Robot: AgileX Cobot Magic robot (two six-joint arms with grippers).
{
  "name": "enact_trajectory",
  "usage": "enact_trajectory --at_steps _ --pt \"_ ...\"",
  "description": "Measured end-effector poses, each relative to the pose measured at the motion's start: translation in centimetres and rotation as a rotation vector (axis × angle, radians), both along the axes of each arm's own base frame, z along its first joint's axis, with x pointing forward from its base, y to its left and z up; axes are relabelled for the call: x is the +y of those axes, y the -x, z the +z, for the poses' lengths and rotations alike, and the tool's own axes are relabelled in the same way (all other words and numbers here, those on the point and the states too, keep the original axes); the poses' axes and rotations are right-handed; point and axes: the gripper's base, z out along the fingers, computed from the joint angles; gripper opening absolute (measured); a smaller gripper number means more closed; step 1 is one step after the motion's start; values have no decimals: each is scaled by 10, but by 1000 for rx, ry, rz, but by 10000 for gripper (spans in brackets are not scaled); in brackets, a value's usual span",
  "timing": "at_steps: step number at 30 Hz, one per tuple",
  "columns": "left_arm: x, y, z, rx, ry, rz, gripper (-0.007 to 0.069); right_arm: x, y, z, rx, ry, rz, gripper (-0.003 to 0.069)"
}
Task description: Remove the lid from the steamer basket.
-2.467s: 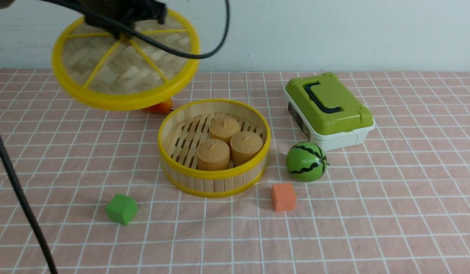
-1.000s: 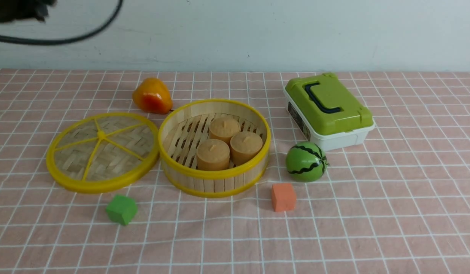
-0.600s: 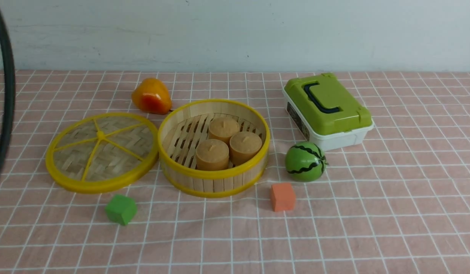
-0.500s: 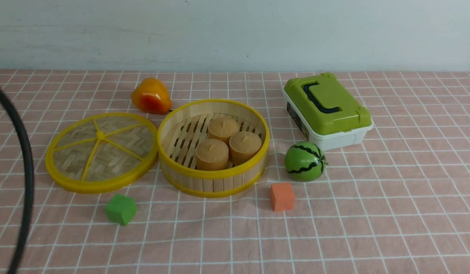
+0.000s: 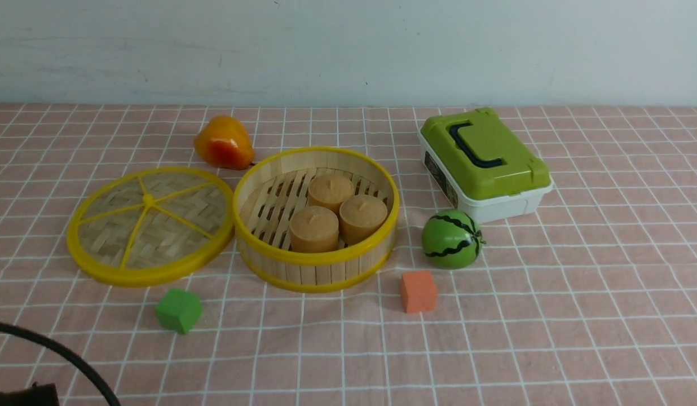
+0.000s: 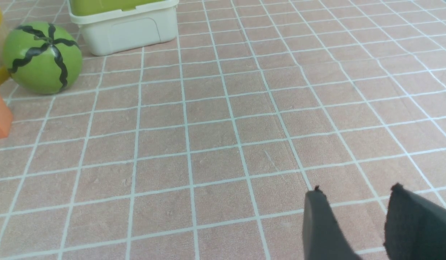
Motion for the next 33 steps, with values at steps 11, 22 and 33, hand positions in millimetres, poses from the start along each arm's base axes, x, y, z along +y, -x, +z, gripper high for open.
enact_trajectory --at_steps 11,22,33 --pt "8 40 -39 -461 -11 48 -13 0 0 0 0 0 0 241" --pt "11 49 -62 -310 -101 34 -13 0 0 0 0 0 0 241" --pt "12 49 -62 -309 -110 31 -9 0 0 0 0 0 0 241"
